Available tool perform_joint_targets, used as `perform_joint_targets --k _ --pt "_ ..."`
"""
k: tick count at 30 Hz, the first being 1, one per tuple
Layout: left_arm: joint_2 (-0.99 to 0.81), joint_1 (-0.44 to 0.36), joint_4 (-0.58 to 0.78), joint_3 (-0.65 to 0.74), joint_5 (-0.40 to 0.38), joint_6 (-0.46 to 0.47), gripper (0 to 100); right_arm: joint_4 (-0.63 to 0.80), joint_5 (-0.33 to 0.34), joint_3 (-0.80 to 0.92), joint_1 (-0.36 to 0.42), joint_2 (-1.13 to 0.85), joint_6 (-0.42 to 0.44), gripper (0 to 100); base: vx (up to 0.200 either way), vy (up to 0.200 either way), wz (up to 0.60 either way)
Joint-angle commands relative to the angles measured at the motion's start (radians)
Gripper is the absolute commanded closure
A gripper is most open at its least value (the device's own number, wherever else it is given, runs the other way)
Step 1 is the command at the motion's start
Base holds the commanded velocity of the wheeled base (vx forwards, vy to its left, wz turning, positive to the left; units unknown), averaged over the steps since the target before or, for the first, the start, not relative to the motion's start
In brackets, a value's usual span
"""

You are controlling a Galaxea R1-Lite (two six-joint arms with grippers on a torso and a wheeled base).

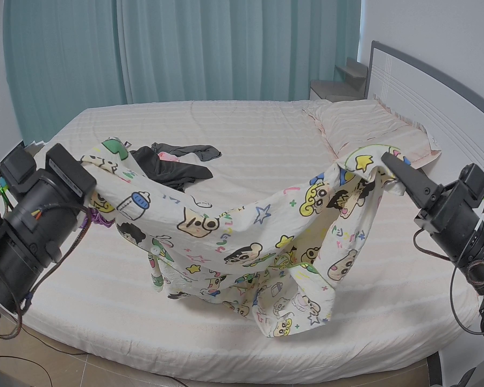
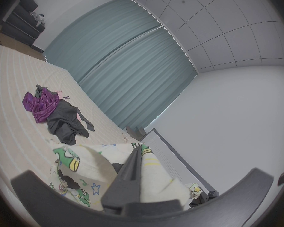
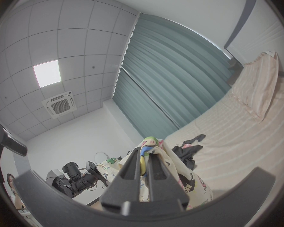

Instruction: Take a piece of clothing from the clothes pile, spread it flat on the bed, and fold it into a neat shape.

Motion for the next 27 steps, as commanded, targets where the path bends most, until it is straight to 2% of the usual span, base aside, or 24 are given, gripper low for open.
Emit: perform_joint_targets --k 1,6,8,14,20,27 --pt "-0.096 -0.001 0.053 -0.044 0.001 0.012 100 -0.007 0.007 -0.018 0.003 -0.094 -0.022 100 0.0 0.0 0.0" --pt "-0.141 -0.001 0.138 -0.107 0.001 0.012 100 0.042 0.025 -0.07 -0.005 -0.17 -0.033 100 0.0 0.0 0.0" --pt "-0.172 -0.001 0.187 -0.143 0.001 0.012 100 0.169 0.036 -0.127 -0.007 -0.25 -0.033 100 0.0 0.0 0.0" --pt "-0.19 0.001 0.288 -0.156 0.001 0.011 100 0.376 0.071 -0.227 -0.025 -0.313 -0.033 100 0.0 0.0 0.0" --pt "-0.195 0.004 0.314 -0.142 0.002 0.008 100 0.406 0.105 -0.352 -0.108 -0.255 -0.022 100 0.0 0.0 0.0" --pt "-0.184 0.041 0.316 -0.134 0.001 0.002 100 0.442 0.117 -0.388 -0.12 -0.189 -0.013 100 0.0 0.0 0.0"
